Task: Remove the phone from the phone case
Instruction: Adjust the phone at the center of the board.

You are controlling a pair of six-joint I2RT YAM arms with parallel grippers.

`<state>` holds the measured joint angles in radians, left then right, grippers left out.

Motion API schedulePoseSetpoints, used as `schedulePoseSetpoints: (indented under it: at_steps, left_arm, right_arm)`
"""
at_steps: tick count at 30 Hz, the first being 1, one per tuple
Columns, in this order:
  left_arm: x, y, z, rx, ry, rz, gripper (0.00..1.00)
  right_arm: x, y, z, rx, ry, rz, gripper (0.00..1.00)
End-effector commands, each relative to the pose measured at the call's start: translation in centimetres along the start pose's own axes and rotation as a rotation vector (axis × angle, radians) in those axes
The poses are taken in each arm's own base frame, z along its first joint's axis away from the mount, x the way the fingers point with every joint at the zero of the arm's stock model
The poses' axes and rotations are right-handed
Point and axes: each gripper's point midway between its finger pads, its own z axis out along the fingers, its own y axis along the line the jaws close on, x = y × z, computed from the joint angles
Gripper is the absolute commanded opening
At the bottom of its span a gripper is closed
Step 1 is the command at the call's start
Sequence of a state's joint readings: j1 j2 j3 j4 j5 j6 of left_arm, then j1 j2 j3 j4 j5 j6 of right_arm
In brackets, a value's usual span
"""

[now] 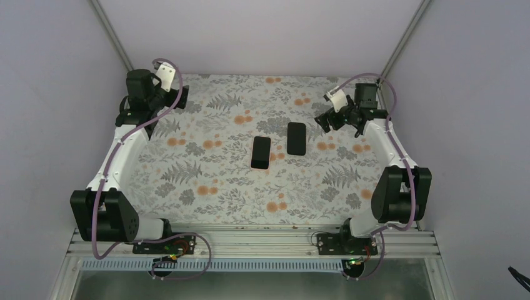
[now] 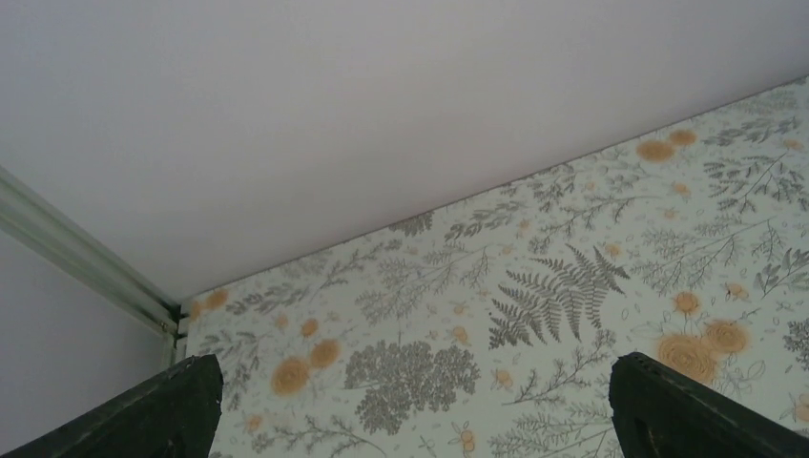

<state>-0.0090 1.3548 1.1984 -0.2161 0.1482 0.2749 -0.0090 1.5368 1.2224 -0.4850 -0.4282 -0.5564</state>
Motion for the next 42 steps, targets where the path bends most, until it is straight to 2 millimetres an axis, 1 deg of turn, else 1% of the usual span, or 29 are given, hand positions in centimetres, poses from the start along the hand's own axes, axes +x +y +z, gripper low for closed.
schedulePoseSetpoints:
  at_steps: [1,2,4,5,6,7,8,9,10,12,14,21,26,28,31,34,37,39,42]
  left_arm:
    - [0.6,0.2,-0.7,-0.017,0.038,0.010,1.00]
    - [0.7,0.2,-0.6,-0.017,0.042,0.016,1.00]
    - [0.9,0.0,-0.7,-0.009,0.046,0.029,1.00]
    - [0.9,-0.2,-0.7,0.002,0.047,0.033,1.00]
    - [1.0,-0.4,-0.7,0.013,0.044,0.038,1.00]
    - [1.0,-0.6,-0.8,0.022,0.043,0.040,1.00]
    - [1.0,-0.7,-0.8,0.026,0.041,0.041,1.00]
    - [1.2,-0.7,-0.8,0.024,0.044,0.041,1.00]
    - [1.3,-0.5,-0.7,0.015,0.046,0.042,1.00]
    - [1.6,-0.5,-0.6,0.008,0.053,0.047,1.00]
    - [1.9,-0.5,-0.6,0.006,0.056,0.053,1.00]
    - [2.2,-0.3,-0.4,-0.004,0.065,0.050,1.00]
    - [2.7,-0.6,-0.3,0.007,0.071,0.048,1.00]
    - [2.9,-0.7,-0.4,0.011,0.070,0.050,1.00]
    - [3.0,-0.7,-0.3,0.008,0.067,0.050,1.00]
    - [3.1,-0.7,-0.1,0.006,0.068,0.045,1.00]
    - [3.1,-0.5,0.1,0.001,0.070,0.045,1.00]
    - [3.1,-0.4,0.0,-0.006,0.073,0.047,1.00]
    - [3.3,-0.2,-0.2,-0.021,0.071,0.052,1.00]
  right_arm:
    - [2.7,0.0,0.1,0.000,0.089,-0.013,1.00]
    - [3.2,0.0,0.3,0.005,0.109,-0.018,1.00]
    - [5.2,-0.4,1.1,0.031,0.187,-0.025,1.00]
    - [6.5,-0.8,1.6,0.055,0.248,-0.036,0.96]
    - [7.7,-0.9,2.2,0.062,0.300,-0.042,0.84]
    - [8.6,-1.1,2.5,0.063,0.344,-0.040,0.59]
    - [9.9,-0.9,3.4,0.036,0.396,-0.024,0.24]
    - [10.8,-0.7,4.0,0.011,0.439,0.002,0.07]
    - [11.4,-0.1,4.4,-0.028,0.466,0.028,0.04]
    - [12.2,1.5,5.2,-0.097,0.496,0.023,0.04]
    - [13.2,2.9,5.9,-0.116,0.518,-0.002,0.04]
    - [14.7,6.8,8.2,-0.224,0.569,-0.015,0.04]
    - [16.6,9.7,9.2,-0.274,0.660,-0.059,0.04]
    - [17.0,10.9,9.3,-0.303,0.683,-0.073,0.04]
    - [16.7,13.0,9.6,-0.348,0.679,-0.112,0.04]
    - [16.0,14.7,11.1,-0.362,0.669,-0.159,0.04]
    - [14.6,16.4,13.1,-0.381,0.658,-0.194,0.04]
    - [13.2,17.8,14.4,-0.410,0.641,-0.216,0.04]
    - [10.9,18.9,16.4,-0.421,0.602,-0.225,0.04]
